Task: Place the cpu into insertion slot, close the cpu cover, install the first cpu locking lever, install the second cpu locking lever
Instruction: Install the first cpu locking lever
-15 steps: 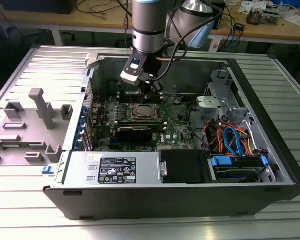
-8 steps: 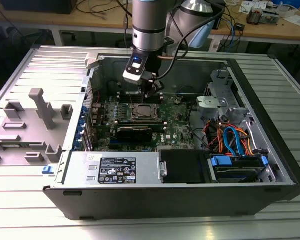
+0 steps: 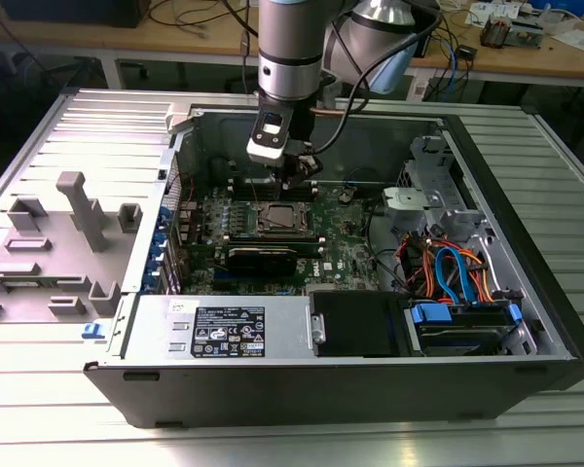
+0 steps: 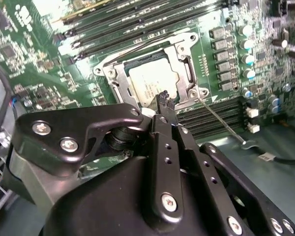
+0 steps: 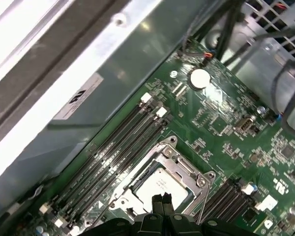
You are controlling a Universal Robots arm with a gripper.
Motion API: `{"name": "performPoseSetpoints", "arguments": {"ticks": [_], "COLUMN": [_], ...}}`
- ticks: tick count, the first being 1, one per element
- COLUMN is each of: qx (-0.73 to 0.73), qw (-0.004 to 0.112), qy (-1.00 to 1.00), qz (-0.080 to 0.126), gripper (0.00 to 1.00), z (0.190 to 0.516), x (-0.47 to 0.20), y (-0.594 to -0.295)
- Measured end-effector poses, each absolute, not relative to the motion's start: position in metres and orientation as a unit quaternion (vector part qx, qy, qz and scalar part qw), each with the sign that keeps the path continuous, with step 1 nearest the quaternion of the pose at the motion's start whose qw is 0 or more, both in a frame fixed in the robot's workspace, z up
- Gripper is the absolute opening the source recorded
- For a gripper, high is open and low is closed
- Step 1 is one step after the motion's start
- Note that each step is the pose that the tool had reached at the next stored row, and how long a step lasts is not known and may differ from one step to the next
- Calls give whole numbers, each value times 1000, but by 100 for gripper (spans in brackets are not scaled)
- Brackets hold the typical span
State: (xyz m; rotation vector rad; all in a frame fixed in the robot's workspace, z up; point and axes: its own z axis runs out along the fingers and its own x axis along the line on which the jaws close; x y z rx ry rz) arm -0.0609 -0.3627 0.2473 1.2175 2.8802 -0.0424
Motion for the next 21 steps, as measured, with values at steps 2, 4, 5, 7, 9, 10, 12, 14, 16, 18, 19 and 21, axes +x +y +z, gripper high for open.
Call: {"name": "performPoseSetpoints", "arguments": {"ticks": [2, 4, 5, 7, 9, 10, 12, 14, 16, 18, 19, 21], "qx": [370, 359, 359, 359, 358, 358, 358, 358, 358, 358, 358, 358], "qw": [7, 8, 8, 8, 8, 8, 8, 8, 8, 8, 8, 8], "qy": [929, 933, 933, 933, 933, 933, 934, 934, 934, 934, 934, 934], "qz": [-13, -13, -13, -13, -13, -13, -13, -13, -13, -13, -13, -13], "gripper": [11, 11, 11, 11, 11, 11, 11, 11, 11, 11, 11, 11], "z": [247, 247, 247, 247, 247, 247, 247, 247, 247, 247, 247, 247], "x": [-61, -61, -61, -61, -61, -61, -61, -63, -64, -66, -66, -67], "y": [-363, -363, -363, -363, -363, -363, -363, -363, -363, -363, -363, -363]}}
